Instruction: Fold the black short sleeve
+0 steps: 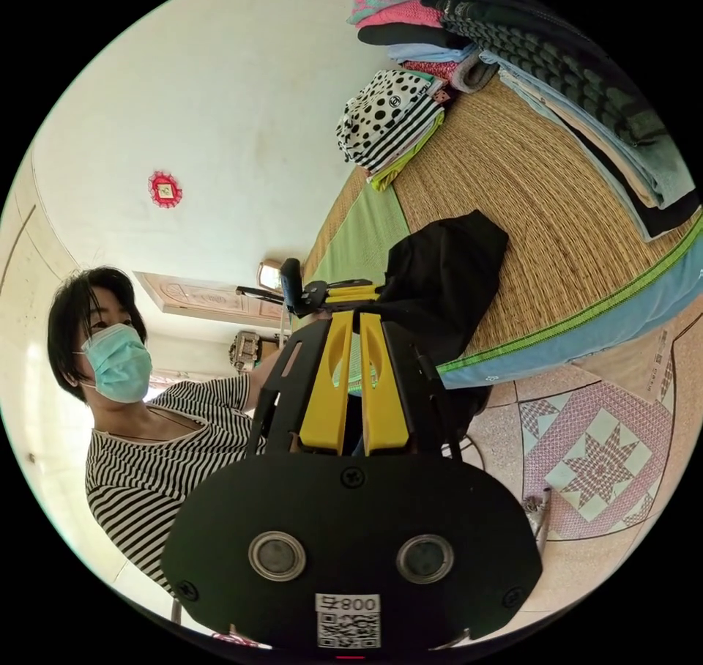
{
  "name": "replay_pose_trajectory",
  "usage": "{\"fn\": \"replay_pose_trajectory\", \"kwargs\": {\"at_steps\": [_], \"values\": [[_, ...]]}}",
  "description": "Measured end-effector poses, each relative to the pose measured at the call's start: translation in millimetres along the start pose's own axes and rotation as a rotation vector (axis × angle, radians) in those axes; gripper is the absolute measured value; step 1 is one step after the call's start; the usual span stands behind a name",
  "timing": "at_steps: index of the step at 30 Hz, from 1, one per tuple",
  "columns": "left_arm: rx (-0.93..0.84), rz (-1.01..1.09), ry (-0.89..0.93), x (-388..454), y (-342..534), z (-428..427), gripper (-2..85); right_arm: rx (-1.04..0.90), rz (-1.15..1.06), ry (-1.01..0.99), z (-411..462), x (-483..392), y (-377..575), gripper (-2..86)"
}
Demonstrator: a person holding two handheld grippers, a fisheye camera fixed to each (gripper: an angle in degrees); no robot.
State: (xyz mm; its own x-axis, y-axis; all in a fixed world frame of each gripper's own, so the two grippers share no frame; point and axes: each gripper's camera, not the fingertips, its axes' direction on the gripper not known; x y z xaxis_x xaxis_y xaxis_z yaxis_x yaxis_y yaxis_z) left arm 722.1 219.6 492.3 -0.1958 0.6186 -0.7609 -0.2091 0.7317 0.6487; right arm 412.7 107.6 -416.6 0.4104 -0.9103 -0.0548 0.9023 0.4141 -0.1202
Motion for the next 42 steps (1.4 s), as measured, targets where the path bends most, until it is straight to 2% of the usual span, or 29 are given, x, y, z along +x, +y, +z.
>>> {"fn": "replay_pose_trajectory", "kwargs": {"at_steps": [4, 9, 14, 18, 22, 27, 29, 34, 37, 42], "values": [[0.153, -0.077, -0.002, -11, 17, -51, 2.2, 0.053, -0.009, -0.007, -12, -4, -16, 1.4], [0.329, -0.109, -0.126, -29, -3, -135, 2.0, 0.146, -0.142, -0.035, -32, -48, -108, 1.4], [0.564, -0.053, -0.276, -11, -27, -238, 1.9, 0.24, -0.327, -0.023, -60, -130, -179, 1.5], [0.636, 0.028, -0.352, 24, -21, -257, 1.9, 0.258, -0.423, 0.079, -70, -164, -184, 1.6], [0.536, 0.033, -0.367, 46, 3, -180, 2.0, 0.196, -0.306, 0.162, -46, -103, -165, 1.6], [0.184, -0.049, -0.236, 39, 28, -8, 2.0, 0.035, 0.07, 0.349, 19, 70, -128, 1.5], [0.039, -0.059, -0.168, 43, 40, 50, 2.1, -0.018, 0.155, 0.396, 33, 106, -118, 1.5], [0.124, -0.044, -0.115, 58, 53, 45, 2.2, 0.029, 0.102, 0.424, 22, 99, -114, 1.5], [0.09, -0.01, -0.12, 69, 59, 63, 2.4, 0.019, 0.066, 0.467, 22, 91, -117, 1.5], [0.062, -0.04, -0.114, 72, 78, 88, 3.3, -0.03, 0.123, 0.49, 37, 127, -115, 1.5]]}}
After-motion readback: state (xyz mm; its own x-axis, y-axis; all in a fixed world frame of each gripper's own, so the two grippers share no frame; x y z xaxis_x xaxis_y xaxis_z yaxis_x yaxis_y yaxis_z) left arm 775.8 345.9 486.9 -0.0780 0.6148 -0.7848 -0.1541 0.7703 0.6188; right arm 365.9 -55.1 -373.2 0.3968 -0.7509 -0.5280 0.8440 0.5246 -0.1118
